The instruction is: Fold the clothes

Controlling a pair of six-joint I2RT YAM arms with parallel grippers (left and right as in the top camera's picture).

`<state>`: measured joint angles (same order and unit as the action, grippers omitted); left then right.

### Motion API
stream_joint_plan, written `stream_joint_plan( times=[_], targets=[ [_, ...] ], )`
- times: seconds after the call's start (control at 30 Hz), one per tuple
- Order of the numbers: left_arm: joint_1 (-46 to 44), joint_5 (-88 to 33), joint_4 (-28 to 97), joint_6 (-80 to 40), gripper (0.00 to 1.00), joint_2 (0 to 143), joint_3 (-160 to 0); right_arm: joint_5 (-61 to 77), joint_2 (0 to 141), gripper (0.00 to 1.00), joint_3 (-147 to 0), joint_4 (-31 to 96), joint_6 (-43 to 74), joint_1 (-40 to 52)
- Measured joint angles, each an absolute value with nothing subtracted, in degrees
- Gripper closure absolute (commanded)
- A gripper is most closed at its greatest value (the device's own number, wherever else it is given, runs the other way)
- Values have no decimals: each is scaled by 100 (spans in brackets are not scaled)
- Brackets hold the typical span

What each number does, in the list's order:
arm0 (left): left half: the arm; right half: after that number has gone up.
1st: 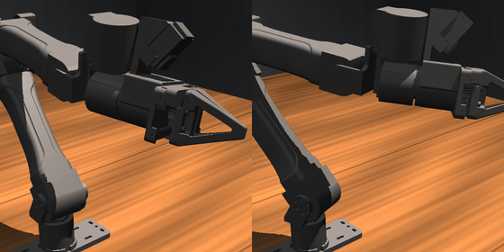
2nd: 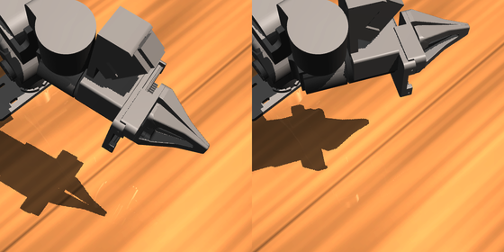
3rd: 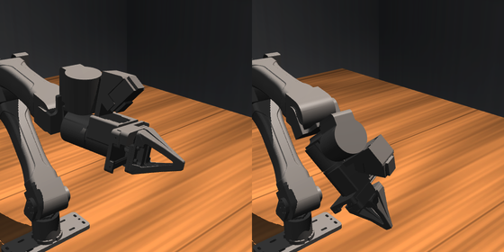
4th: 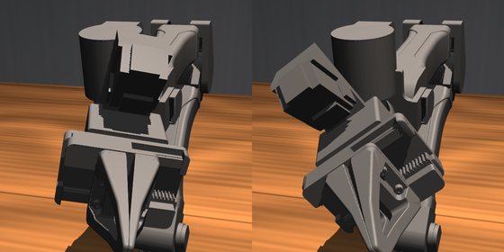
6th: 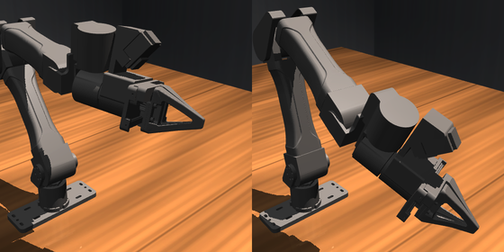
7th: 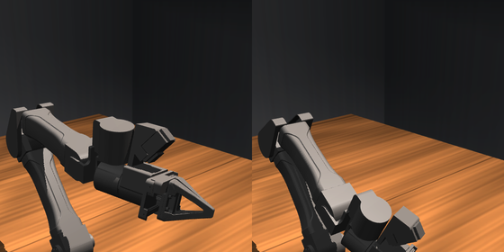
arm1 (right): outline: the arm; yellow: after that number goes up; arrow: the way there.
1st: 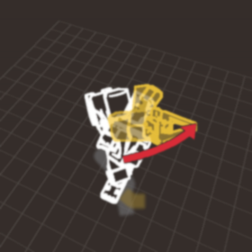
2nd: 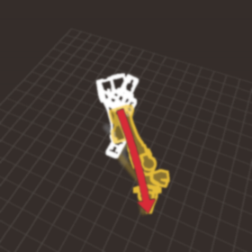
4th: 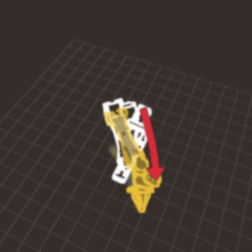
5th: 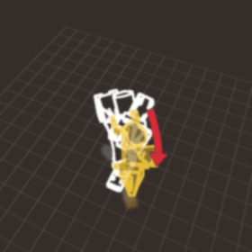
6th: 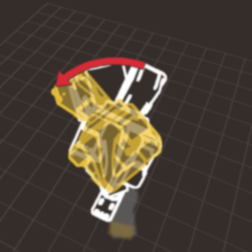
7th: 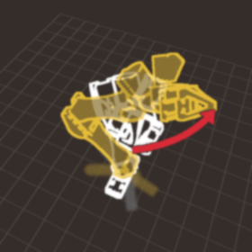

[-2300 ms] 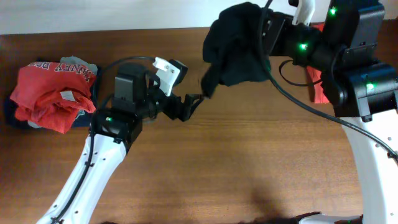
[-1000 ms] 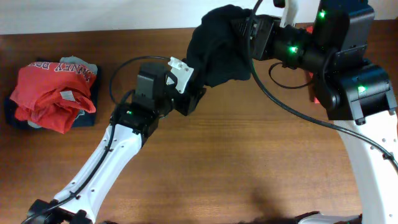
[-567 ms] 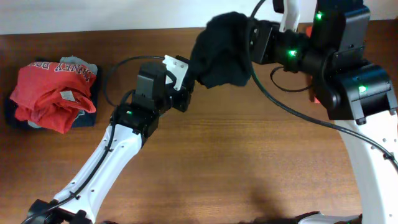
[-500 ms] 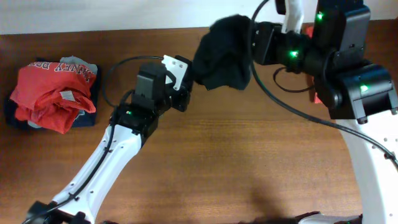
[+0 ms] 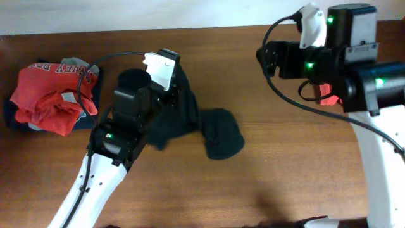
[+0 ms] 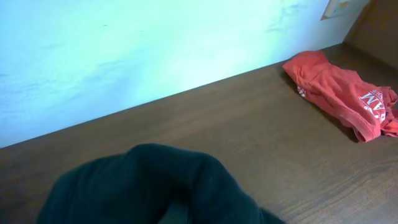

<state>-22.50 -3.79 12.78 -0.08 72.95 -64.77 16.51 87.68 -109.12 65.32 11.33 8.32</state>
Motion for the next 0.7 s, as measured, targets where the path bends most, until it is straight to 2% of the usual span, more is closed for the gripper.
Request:
stream_joint_plan(
  times=[0.4,0.7],
  targets=[
    [-2250,-1,1262,-8,99,7295,-6477,2327,9585,0,-10667,7199,-263,834],
    [-2045,517,1256,-8,99,7295,-6475,2408,9590,13,-9286,6534,-974,1286]
  ],
)
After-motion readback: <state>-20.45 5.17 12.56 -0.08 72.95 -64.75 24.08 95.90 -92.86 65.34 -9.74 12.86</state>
